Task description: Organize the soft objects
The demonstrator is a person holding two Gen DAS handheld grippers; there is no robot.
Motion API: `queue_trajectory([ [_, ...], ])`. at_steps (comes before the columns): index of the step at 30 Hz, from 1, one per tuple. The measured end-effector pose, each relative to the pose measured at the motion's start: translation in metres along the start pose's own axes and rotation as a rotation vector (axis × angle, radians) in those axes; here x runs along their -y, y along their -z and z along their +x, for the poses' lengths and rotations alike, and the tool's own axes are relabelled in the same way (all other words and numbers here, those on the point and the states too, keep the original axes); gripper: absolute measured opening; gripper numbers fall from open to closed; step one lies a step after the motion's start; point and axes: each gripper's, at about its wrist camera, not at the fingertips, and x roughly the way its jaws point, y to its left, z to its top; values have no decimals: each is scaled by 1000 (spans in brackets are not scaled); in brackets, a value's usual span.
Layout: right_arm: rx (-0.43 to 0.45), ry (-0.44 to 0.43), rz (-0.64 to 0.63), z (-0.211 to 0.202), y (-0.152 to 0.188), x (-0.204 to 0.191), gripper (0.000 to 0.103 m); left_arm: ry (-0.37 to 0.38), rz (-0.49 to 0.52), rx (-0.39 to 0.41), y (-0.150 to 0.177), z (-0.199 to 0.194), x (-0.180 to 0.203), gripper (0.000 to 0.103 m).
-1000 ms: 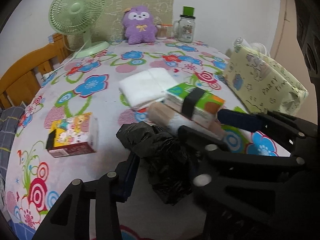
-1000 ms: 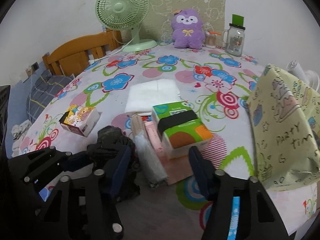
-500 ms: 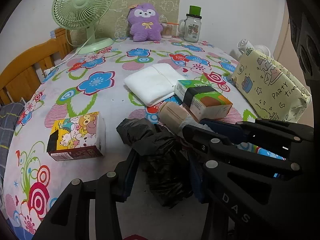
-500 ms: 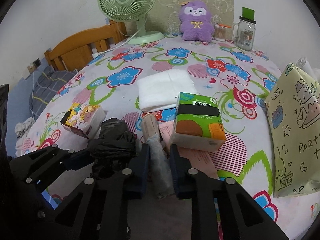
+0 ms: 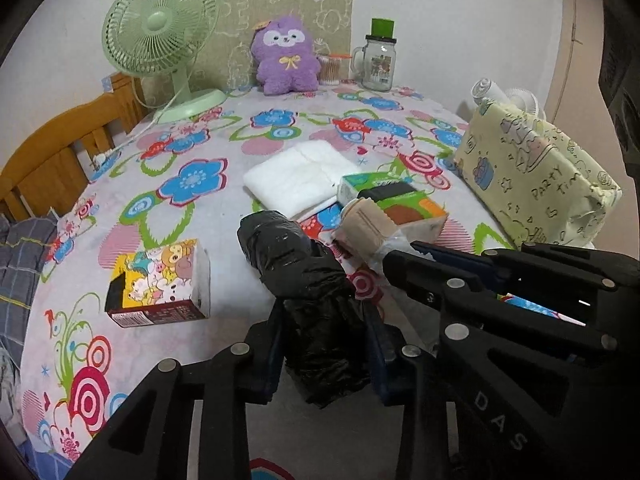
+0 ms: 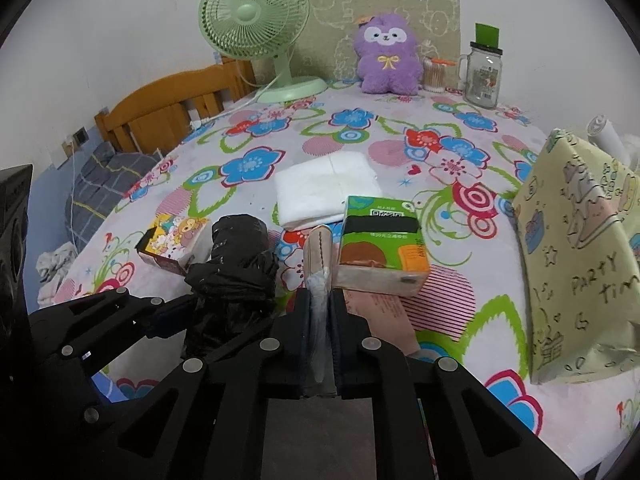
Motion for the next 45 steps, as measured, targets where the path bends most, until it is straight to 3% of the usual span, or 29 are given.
queue_trajectory([
  [13, 48, 8, 18, -25, -2, 7, 12, -7, 18, 37, -9, -15, 10, 35],
  [45, 172, 105, 58, -93, -50, 51, 12, 14, 101, 162, -78, -53, 59, 35],
])
